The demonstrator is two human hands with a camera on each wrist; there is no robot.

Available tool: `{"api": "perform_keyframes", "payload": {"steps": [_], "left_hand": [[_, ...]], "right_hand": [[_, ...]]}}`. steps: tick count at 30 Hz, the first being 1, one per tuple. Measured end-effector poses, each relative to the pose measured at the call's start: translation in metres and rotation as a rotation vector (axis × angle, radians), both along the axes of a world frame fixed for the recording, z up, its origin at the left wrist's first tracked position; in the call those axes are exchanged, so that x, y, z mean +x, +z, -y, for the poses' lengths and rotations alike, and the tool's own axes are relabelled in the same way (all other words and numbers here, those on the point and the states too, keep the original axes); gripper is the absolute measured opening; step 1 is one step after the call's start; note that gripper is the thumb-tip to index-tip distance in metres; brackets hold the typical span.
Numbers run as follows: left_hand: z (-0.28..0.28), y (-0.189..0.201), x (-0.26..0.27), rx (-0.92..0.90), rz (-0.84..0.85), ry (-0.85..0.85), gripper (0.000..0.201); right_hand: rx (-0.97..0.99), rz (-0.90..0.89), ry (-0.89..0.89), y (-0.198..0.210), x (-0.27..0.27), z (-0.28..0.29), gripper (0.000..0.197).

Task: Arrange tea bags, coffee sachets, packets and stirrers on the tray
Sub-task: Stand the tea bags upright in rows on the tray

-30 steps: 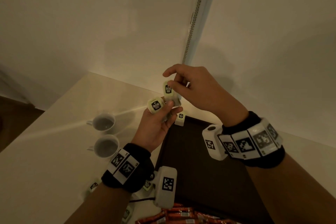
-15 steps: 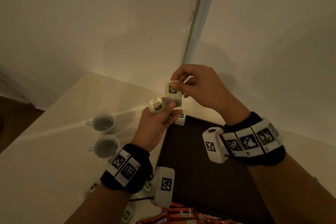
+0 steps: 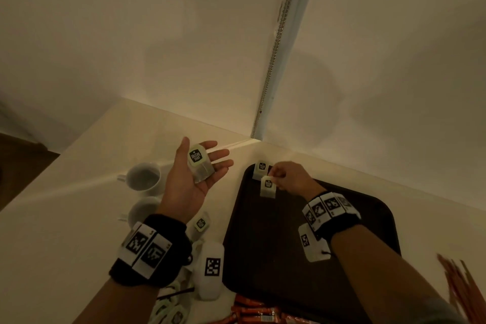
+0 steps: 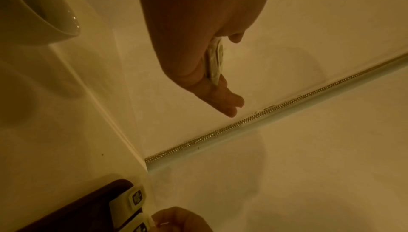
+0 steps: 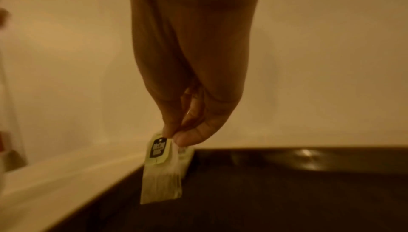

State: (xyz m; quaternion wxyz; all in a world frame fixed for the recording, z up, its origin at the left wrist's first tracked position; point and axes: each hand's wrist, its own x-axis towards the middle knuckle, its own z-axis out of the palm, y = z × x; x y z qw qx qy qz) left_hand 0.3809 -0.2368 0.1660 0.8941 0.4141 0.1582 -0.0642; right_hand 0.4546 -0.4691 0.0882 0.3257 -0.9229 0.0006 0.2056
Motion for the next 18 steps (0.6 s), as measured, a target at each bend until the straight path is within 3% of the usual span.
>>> {"api": "perform_keyframes", "payload": {"steps": [8,18], "left_hand": [[0.003,-0.014,0.004,0.008,-0.051,-0.023,0.058],[0.004,-0.022,0.01,0.026,-0.057,-0.031,0.06]], "right_hand": [[-0.064,0.139,-0.217,-0.039,0.021,0.023,0.011],[-0.044,0.16,-0.272,-0.054,0.042,0.018,0.01]]}}
